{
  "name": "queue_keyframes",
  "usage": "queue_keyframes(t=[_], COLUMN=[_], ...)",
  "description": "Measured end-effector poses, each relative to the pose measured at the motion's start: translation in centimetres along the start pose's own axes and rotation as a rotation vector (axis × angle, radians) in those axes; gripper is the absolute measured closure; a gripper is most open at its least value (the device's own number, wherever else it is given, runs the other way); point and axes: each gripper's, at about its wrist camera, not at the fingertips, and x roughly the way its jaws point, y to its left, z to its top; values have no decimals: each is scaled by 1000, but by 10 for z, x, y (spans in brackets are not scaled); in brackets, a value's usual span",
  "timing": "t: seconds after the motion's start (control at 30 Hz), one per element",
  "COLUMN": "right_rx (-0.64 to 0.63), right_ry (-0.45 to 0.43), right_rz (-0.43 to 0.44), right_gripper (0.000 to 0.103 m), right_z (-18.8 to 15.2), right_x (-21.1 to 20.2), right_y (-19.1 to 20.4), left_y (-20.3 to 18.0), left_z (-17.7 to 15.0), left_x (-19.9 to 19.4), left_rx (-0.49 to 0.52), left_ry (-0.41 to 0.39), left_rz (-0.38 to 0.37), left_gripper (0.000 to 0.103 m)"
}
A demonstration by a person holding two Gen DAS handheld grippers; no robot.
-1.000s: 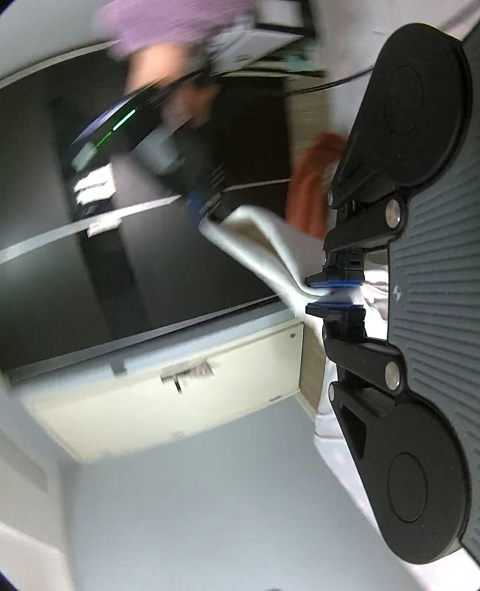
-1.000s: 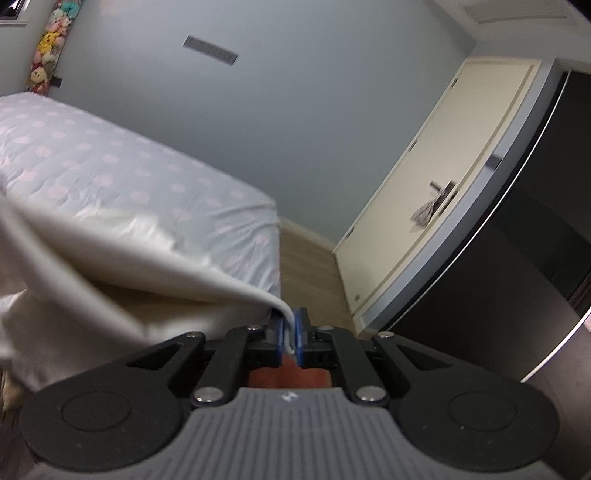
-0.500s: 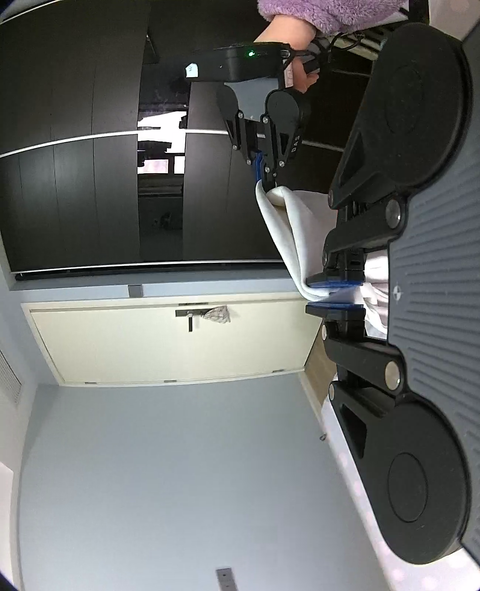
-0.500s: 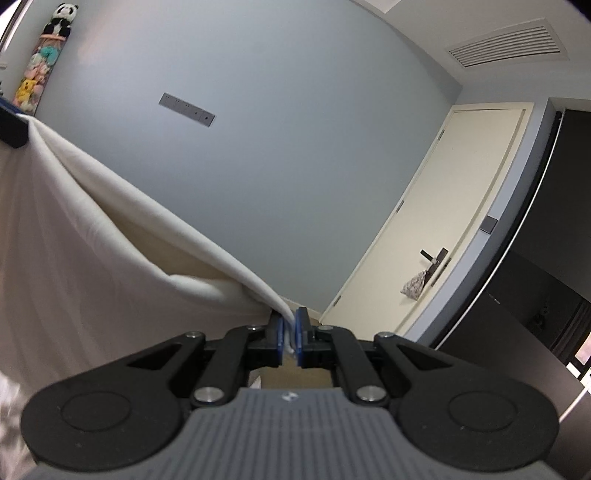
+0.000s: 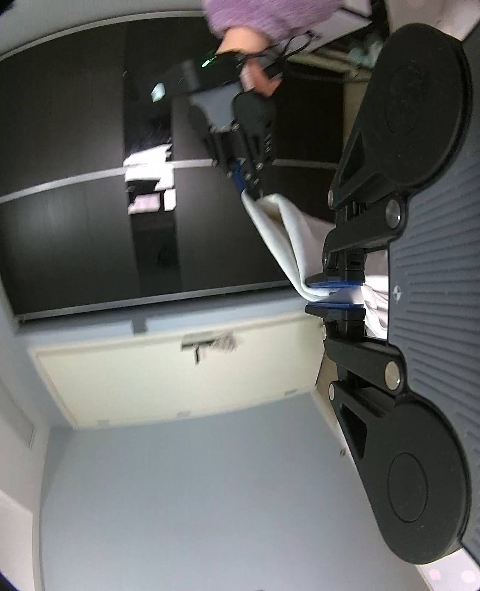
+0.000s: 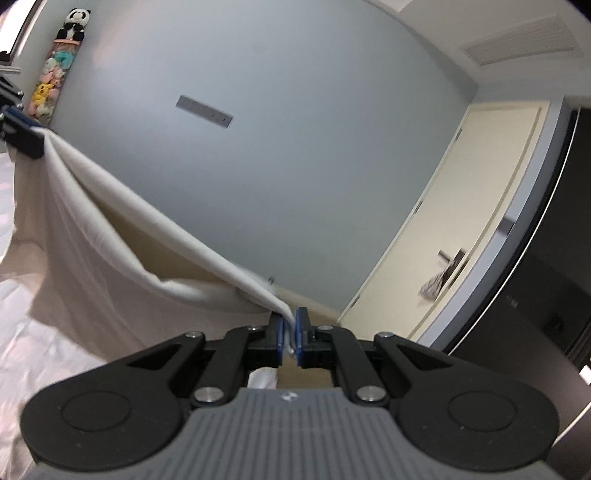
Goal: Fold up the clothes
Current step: 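Hold the shirt with both grippers and fold it over onto itself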
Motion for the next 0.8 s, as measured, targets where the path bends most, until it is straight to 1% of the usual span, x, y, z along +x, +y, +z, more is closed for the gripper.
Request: queue_keyframes(t=[0.13,0.2,0.33,0.4,0.47,0.53,0.63,0.73,0.8], right_rx=[-3,-23,-9,-3,4,-11,-28,-56,-75], right_ry=[68,96,127,144,160,185,248,308,327], right_rz=[48,62,75,81,90,100,129,159,170], right_gripper=[96,96,96,96,96,96,96,96,96], right_z=[-45,-67,-101,-116,-133,-151,-184,-219,-240], right_x=[-27,-39,-63,-75,-87,-95,-99,-94,-94], right_y=[15,25,29,30,31,37,47,59,73], left_y=[-45,-61,-96,-114,-134,-156,-166,-174,-180], left_z=[-38,-52,-75,-87,-100,-121,-141,-160,-172], left_x=[-5,-2,1,2,9,5,8,12,15], left_rx=[9,-6,-7,9,47,86,90,88,87], left_ry=[10,19,27,44,74,109,157,204,235], left_rz=[-81,-130,-227,-275,-317,-349,-359,-365,-368], left_gripper=[97,97,98,98,98,98,98,98,98])
